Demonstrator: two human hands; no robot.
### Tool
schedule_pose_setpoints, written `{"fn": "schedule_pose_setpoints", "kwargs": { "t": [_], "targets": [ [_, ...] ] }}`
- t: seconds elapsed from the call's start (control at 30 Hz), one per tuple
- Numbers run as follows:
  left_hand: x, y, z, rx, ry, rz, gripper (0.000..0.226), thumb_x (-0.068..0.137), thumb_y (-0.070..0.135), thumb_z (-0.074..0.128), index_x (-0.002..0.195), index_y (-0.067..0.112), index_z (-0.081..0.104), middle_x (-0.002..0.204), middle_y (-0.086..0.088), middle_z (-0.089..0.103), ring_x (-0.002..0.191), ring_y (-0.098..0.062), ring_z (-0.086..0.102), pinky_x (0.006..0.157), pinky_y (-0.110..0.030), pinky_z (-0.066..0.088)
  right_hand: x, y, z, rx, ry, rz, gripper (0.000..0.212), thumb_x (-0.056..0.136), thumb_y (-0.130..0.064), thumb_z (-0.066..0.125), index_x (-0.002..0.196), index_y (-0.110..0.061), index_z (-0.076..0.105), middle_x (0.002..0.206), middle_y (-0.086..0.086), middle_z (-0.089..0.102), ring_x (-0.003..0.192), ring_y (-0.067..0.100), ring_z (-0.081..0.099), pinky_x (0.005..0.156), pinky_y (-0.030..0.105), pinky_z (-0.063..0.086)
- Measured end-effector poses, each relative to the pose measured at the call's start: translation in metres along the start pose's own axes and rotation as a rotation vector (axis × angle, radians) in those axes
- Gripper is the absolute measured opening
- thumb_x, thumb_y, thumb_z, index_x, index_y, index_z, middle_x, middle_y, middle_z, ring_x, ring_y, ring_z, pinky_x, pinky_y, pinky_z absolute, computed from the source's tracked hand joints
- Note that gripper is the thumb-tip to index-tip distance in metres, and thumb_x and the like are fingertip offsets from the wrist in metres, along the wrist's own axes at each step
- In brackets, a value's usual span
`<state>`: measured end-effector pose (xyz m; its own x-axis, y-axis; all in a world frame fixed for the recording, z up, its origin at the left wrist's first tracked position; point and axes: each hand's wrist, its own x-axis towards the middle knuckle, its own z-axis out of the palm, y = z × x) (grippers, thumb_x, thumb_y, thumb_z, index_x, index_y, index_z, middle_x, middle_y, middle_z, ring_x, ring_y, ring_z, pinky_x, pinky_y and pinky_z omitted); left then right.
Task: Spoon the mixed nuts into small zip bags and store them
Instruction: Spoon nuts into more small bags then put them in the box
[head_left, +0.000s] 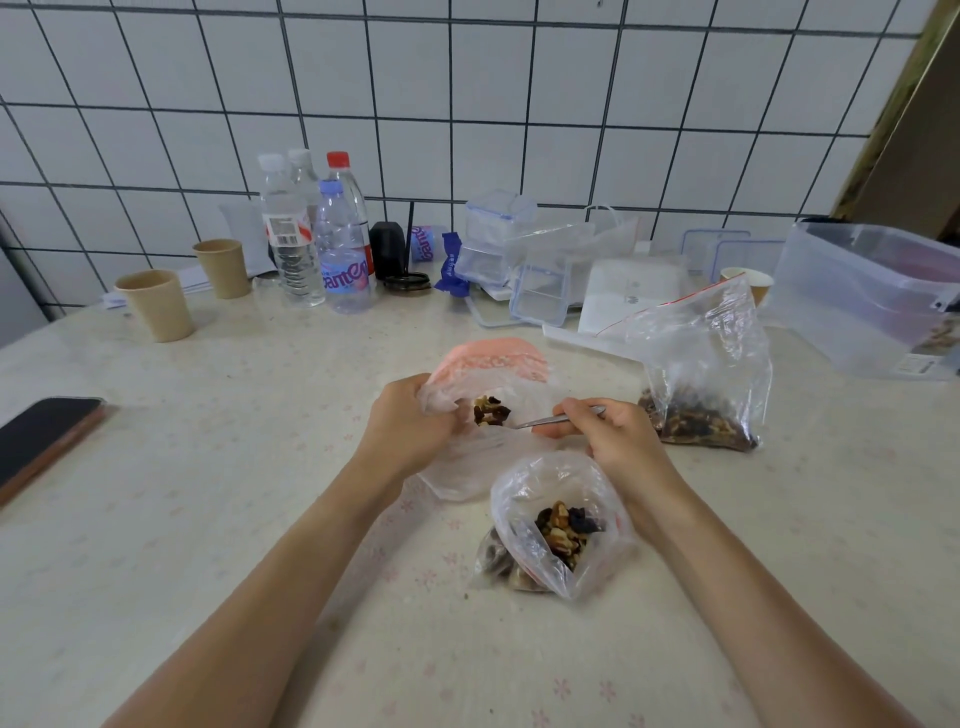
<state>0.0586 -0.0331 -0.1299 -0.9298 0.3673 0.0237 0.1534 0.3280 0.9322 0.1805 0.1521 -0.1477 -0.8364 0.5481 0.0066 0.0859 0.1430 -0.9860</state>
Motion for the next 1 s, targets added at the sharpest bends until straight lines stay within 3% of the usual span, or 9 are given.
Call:
{"fn": "schedule_pose_setpoints", "kwargs": {
  "t": [0.07, 0.17, 0.23, 0.37, 0.47, 0.67, 0.8, 0.9, 1.0],
  "targets": [
    [0.0, -0.001, 0.0, 0.01, -0.004, 0.009, 0.013, 0.086, 0.026, 0.081, 0.094, 0.017, 0.076, 0.087, -0.003, 0.079, 0.087, -0.024, 0.075, 0.078, -0.04, 0.061, -0.001, -0.001, 0.0, 0.014, 0.011, 0.007, 0.026, 0.106, -0.035, 0.054, 0.107, -0.016, 0.072, 0.091, -0.004, 0.081, 0.093, 0.014, 0.074, 0.104, 0.045, 0.05],
    [0.001, -0.001, 0.0, 0.11, 0.012, 0.049, 0.01, 0.086, 0.019, 0.079, 0.093, 0.015, 0.074, 0.087, -0.005, 0.077, 0.086, -0.025, 0.073, 0.074, -0.039, 0.06, -0.001, -0.003, -0.001, 0.037, 0.05, 0.009, 0.026, 0.107, -0.033, 0.053, 0.104, -0.016, 0.072, 0.089, -0.006, 0.081, 0.089, 0.001, 0.071, 0.089, 0.03, 0.044],
    [0.003, -0.001, 0.0, 0.181, 0.033, 0.083, 0.01, 0.085, 0.013, 0.077, 0.094, 0.013, 0.073, 0.087, -0.006, 0.076, 0.085, -0.026, 0.072, 0.073, -0.04, 0.06, 0.0, -0.004, -0.002, 0.046, 0.079, 0.008, 0.026, 0.107, -0.031, 0.052, 0.103, -0.016, 0.072, 0.086, -0.006, 0.081, 0.073, -0.011, 0.066, 0.08, 0.025, 0.039],
    [0.007, -0.005, -0.002, 0.252, 0.079, 0.142, 0.011, 0.084, 0.012, 0.076, 0.094, 0.012, 0.072, 0.083, -0.005, 0.074, 0.079, -0.025, 0.071, 0.067, -0.04, 0.059, 0.0, -0.003, -0.003, 0.05, 0.11, 0.006, 0.025, 0.107, -0.03, 0.052, 0.106, -0.016, 0.072, 0.086, -0.006, 0.081, 0.062, -0.014, 0.062, 0.075, 0.026, 0.04],
    [0.01, -0.007, -0.004, 0.286, 0.109, 0.167, 0.018, 0.084, 0.021, 0.08, 0.096, 0.018, 0.067, 0.085, 0.006, 0.07, 0.078, -0.017, 0.067, 0.058, -0.027, 0.053, -0.002, -0.002, -0.004, 0.054, 0.134, -0.008, 0.024, 0.107, -0.03, 0.052, 0.106, -0.016, 0.071, 0.086, -0.006, 0.081, 0.062, -0.014, 0.061, 0.073, 0.028, 0.043],
    [0.012, -0.004, -0.011, 0.119, 0.072, 0.115, 0.066, 0.066, 0.045, 0.094, 0.117, 0.038, 0.052, 0.101, 0.025, 0.054, 0.091, 0.003, 0.054, 0.066, -0.017, 0.04, -0.002, -0.01, -0.009, 0.052, 0.137, 0.012, 0.022, 0.107, -0.028, 0.051, 0.105, -0.015, 0.07, 0.089, -0.003, 0.081, 0.09, 0.005, 0.075, 0.077, 0.033, 0.045],
    [0.01, -0.002, -0.015, 0.076, 0.077, 0.157, 0.083, 0.064, 0.054, 0.093, 0.134, 0.033, 0.052, 0.117, 0.023, 0.054, 0.107, -0.003, 0.053, 0.081, -0.018, 0.039, -0.004, -0.016, -0.016, 0.013, 0.152, -0.022, 0.023, 0.106, -0.029, 0.051, 0.104, -0.016, 0.07, 0.088, -0.004, 0.081, 0.093, 0.008, 0.076, 0.078, 0.034, 0.045],
    [0.006, 0.003, -0.016, 0.064, 0.118, 0.234, 0.082, 0.069, 0.058, 0.089, 0.137, 0.03, 0.053, 0.122, 0.021, 0.056, 0.113, -0.002, 0.054, 0.093, -0.023, 0.041, -0.01, -0.02, -0.022, 0.009, 0.166, -0.04, 0.023, 0.106, -0.029, 0.051, 0.103, -0.016, 0.07, 0.087, -0.003, 0.081, 0.094, 0.008, 0.075, 0.077, 0.033, 0.043],
    [-0.004, 0.008, -0.017, 0.074, 0.175, 0.34, 0.062, 0.078, 0.055, 0.083, 0.129, 0.035, 0.055, 0.122, 0.022, 0.057, 0.116, -0.004, 0.054, 0.099, -0.028, 0.045, -0.022, -0.027, -0.031, 0.021, 0.174, -0.06, 0.022, 0.106, -0.027, 0.051, 0.102, -0.016, 0.069, 0.087, -0.001, 0.081, 0.099, 0.014, 0.075, 0.077, 0.033, 0.044]
  ]
}}
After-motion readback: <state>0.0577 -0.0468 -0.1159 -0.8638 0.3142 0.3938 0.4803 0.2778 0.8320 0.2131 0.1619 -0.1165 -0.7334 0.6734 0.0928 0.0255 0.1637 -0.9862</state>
